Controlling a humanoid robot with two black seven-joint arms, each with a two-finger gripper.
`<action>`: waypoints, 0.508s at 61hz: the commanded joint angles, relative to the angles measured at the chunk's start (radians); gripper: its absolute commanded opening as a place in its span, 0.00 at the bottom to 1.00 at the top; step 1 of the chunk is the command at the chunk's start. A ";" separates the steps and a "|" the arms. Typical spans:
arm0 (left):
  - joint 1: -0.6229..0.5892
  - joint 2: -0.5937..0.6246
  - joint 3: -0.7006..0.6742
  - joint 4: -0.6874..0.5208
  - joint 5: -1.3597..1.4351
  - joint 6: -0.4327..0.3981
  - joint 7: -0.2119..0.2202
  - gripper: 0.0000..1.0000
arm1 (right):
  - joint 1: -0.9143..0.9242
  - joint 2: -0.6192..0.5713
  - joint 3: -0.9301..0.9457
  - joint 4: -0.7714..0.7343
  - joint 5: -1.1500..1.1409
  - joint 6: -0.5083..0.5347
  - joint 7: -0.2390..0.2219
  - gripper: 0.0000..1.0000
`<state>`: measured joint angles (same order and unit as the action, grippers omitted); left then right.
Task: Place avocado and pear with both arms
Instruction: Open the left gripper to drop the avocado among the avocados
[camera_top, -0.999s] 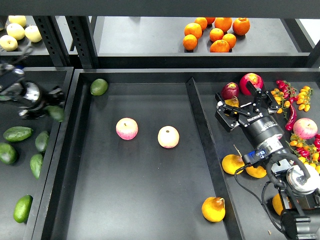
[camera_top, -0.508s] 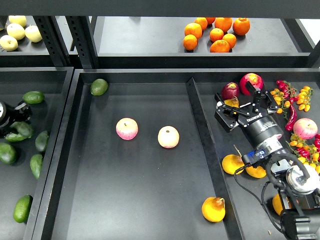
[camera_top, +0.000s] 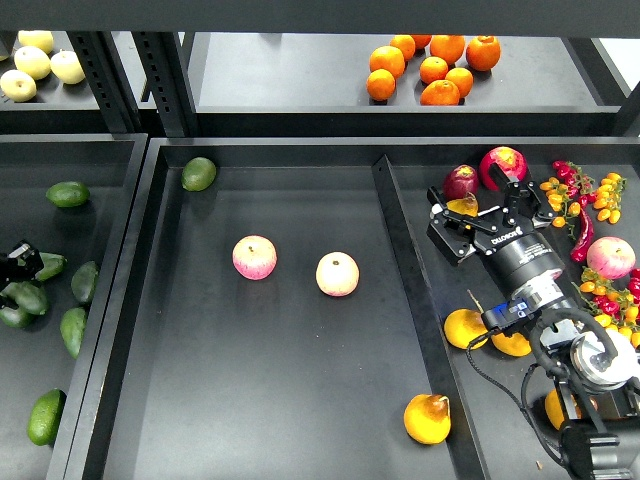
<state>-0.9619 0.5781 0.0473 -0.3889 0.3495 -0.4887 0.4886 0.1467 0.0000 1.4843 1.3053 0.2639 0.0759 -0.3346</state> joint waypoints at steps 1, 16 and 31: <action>0.029 -0.001 -0.020 0.004 0.003 0.000 0.000 0.12 | -0.006 0.000 -0.001 0.000 0.000 0.001 0.000 1.00; 0.081 -0.004 -0.053 0.008 0.008 0.000 0.000 0.15 | -0.006 0.000 -0.003 0.000 0.000 0.001 -0.003 1.00; 0.123 -0.011 -0.089 0.016 0.008 0.000 0.000 0.20 | -0.006 0.000 -0.001 0.002 0.000 0.001 -0.003 1.00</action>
<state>-0.8550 0.5686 -0.0260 -0.3788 0.3576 -0.4887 0.4887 0.1410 0.0000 1.4819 1.3062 0.2645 0.0768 -0.3366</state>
